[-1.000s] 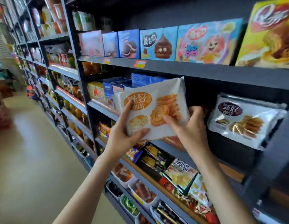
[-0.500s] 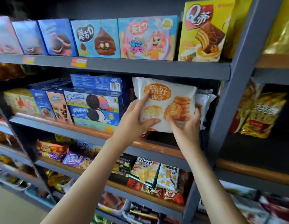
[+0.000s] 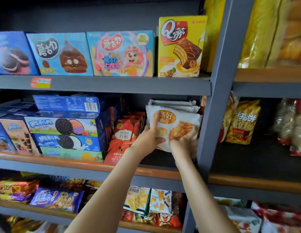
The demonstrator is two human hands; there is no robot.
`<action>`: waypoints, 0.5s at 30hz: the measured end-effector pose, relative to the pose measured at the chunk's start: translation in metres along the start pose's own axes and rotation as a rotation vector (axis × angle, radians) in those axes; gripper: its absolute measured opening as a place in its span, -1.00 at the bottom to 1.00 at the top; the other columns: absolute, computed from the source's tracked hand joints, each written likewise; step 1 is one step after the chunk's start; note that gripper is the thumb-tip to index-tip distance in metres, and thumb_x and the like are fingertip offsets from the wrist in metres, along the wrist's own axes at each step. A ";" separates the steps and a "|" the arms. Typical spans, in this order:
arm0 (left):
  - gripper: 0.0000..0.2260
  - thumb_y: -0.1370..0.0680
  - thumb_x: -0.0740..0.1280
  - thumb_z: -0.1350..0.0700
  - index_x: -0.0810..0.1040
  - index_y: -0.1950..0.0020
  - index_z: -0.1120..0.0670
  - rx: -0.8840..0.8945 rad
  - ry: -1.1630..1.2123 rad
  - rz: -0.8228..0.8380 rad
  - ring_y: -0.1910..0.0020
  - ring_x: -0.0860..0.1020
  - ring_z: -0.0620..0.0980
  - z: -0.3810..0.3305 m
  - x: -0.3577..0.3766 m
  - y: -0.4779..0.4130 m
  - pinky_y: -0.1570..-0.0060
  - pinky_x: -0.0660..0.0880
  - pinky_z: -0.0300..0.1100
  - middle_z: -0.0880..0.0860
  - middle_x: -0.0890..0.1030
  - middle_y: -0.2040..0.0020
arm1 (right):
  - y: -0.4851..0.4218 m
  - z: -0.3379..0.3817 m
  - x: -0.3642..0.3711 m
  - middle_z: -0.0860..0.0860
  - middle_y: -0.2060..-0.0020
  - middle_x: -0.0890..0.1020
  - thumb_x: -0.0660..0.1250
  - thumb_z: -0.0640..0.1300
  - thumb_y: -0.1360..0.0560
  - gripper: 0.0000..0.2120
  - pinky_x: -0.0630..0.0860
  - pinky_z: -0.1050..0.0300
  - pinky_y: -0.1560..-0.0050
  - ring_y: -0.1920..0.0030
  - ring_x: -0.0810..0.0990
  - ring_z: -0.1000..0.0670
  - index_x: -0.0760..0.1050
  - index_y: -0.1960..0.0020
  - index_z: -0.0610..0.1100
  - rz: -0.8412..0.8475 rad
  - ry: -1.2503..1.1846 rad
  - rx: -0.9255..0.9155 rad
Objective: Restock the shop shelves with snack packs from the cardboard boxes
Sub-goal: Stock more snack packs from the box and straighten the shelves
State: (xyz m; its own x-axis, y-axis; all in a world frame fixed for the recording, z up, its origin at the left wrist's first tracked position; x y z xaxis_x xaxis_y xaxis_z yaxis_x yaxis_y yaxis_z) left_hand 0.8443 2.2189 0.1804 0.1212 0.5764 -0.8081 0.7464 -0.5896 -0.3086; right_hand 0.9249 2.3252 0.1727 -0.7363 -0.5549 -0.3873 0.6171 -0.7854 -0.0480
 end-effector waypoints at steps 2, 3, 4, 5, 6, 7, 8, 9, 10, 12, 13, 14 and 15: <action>-0.15 -0.57 0.33 0.13 -0.29 -0.53 -0.18 -0.029 0.040 -0.006 -0.22 0.48 0.23 0.006 0.005 -0.007 -0.22 0.41 -0.03 0.27 0.23 -0.45 | -0.004 0.002 0.002 -0.20 -0.44 0.18 0.32 0.00 -0.54 -0.16 0.28 -0.08 -0.31 -0.40 0.27 -0.21 -0.20 -0.55 -0.01 -0.044 0.071 0.041; -0.15 -0.57 0.32 0.18 -0.29 -0.53 -0.17 -0.028 0.043 -0.024 -0.23 0.47 0.23 0.008 0.007 -0.009 -0.24 0.40 -0.03 0.28 0.19 -0.46 | -0.007 0.002 0.005 -0.20 -0.45 0.14 0.36 0.01 -0.51 -0.12 0.23 -0.08 -0.34 -0.42 0.22 -0.20 -0.22 -0.55 0.01 -0.063 0.094 0.040; -0.15 -0.56 0.30 0.21 -0.29 -0.53 -0.15 -0.019 0.035 -0.048 -0.24 0.46 0.24 0.011 0.009 -0.010 -0.25 0.39 -0.05 0.28 0.15 -0.47 | -0.010 0.001 0.010 -0.20 -0.46 0.11 0.38 0.03 -0.48 -0.08 0.16 -0.08 -0.38 -0.45 0.17 -0.19 -0.23 -0.55 0.02 -0.078 0.123 0.015; -0.15 -0.55 0.29 0.23 -0.30 -0.53 -0.13 -0.007 0.035 -0.072 -0.28 0.42 0.24 0.013 0.012 -0.011 -0.28 0.35 -0.06 0.28 0.13 -0.47 | -0.014 -0.001 0.017 -0.20 -0.48 0.06 0.40 0.05 -0.46 -0.04 0.08 -0.09 -0.42 -0.48 0.10 -0.18 -0.26 -0.54 0.02 -0.084 0.169 -0.014; -0.14 -0.54 0.30 0.23 -0.30 -0.53 -0.12 0.006 0.042 -0.102 -0.36 0.34 0.25 0.014 0.015 -0.012 -0.35 0.28 -0.06 0.28 0.09 -0.48 | -0.017 -0.004 0.021 -0.22 -0.50 -0.01 0.42 0.07 -0.44 0.03 -0.02 -0.09 -0.45 -0.51 0.01 -0.18 -0.32 -0.54 0.01 -0.078 0.230 -0.033; -0.14 -0.53 0.32 0.22 -0.29 -0.52 -0.11 0.019 0.021 -0.141 -0.44 0.21 0.26 0.015 0.017 -0.012 -0.44 0.15 -0.03 0.29 0.04 -0.49 | -0.020 -0.008 0.026 -0.23 -0.51 -0.10 0.45 0.09 -0.41 0.11 -0.11 -0.09 -0.47 -0.52 -0.08 -0.19 -0.39 -0.52 -0.01 -0.063 0.299 -0.049; -0.12 -0.51 0.35 0.22 -0.27 -0.52 -0.08 0.037 -0.038 -0.190 -0.49 0.08 0.29 0.016 0.019 -0.012 -0.48 -0.02 0.00 0.33 -0.01 -0.51 | -0.023 -0.011 0.030 -0.24 -0.51 -0.18 0.47 0.10 -0.39 0.17 -0.17 -0.10 -0.48 -0.53 -0.16 -0.19 -0.46 -0.50 -0.02 -0.051 0.363 -0.069; -0.10 -0.48 0.39 0.25 -0.22 -0.53 -0.05 0.069 -0.122 -0.256 -0.50 0.00 0.34 0.017 0.019 -0.014 -0.48 -0.14 0.02 0.38 -0.05 -0.50 | -0.025 -0.012 0.032 -0.24 -0.50 -0.24 0.47 0.09 -0.39 0.19 -0.21 -0.11 -0.47 -0.52 -0.22 -0.20 -0.49 -0.48 -0.03 -0.053 0.424 -0.101; -0.07 -0.42 0.44 0.28 -0.14 -0.56 -0.01 0.119 -0.232 -0.341 -0.49 -0.01 0.41 0.019 0.019 -0.017 -0.45 -0.16 0.05 0.43 -0.04 -0.49 | -0.025 -0.012 0.034 -0.24 -0.50 -0.29 0.45 0.05 -0.42 0.16 -0.26 -0.12 -0.46 -0.52 -0.26 -0.20 -0.50 -0.48 -0.04 -0.079 0.488 -0.160; -0.04 -0.31 0.52 0.25 0.02 -0.56 0.08 0.175 -0.489 -0.467 -0.46 0.09 0.44 0.019 0.019 -0.020 -0.41 0.06 0.13 0.44 0.07 -0.48 | -0.026 -0.004 0.036 -0.21 -0.51 -0.32 0.33 -0.11 -0.49 0.00 -0.37 -0.14 -0.41 -0.52 -0.31 -0.19 -0.47 -0.49 -0.03 -0.221 0.614 -0.347; -0.06 -0.31 0.53 0.21 0.05 -0.55 0.09 0.188 -0.598 -0.508 -0.46 0.14 0.41 0.020 0.020 -0.021 -0.38 0.18 0.15 0.41 0.13 -0.48 | -0.027 0.000 0.037 -0.18 -0.52 -0.30 0.24 -0.18 -0.52 -0.09 -0.39 -0.14 -0.40 -0.52 -0.31 -0.16 -0.44 -0.50 -0.02 -0.306 0.660 -0.438; -0.09 -0.33 0.50 0.20 0.05 -0.54 0.08 0.213 -0.661 -0.511 -0.47 0.16 0.37 0.021 0.021 -0.021 -0.37 0.23 0.14 0.39 0.16 -0.48 | -0.028 0.002 0.040 -0.16 -0.52 -0.26 0.18 -0.22 -0.53 -0.15 -0.36 -0.14 -0.42 -0.52 -0.29 -0.14 -0.41 -0.51 -0.03 -0.376 0.707 -0.499; -0.12 -0.38 0.45 0.21 -0.01 -0.54 0.07 0.239 -0.687 -0.504 -0.48 0.16 0.32 0.021 0.022 -0.022 -0.39 0.21 0.13 0.36 0.15 -0.50 | -0.032 0.002 0.043 -0.15 -0.54 -0.19 0.19 -0.23 -0.53 -0.18 -0.29 -0.15 -0.45 -0.52 -0.24 -0.13 -0.35 -0.52 -0.05 -0.430 0.755 -0.529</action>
State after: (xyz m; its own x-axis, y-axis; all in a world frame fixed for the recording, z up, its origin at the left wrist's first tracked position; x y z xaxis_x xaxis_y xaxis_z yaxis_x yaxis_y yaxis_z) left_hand 0.8168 2.2327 0.1588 -0.6622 0.3776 -0.6472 0.4394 -0.5040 -0.7436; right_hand 0.8735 2.3259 0.1594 -0.6699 0.2081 -0.7127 0.5199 -0.5537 -0.6504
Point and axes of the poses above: each hand's wrist, its own y-axis away from the middle knuckle, its own x-axis out of the palm, z = x × y, the point moved 5 cm from there along -y, towards the middle knuckle
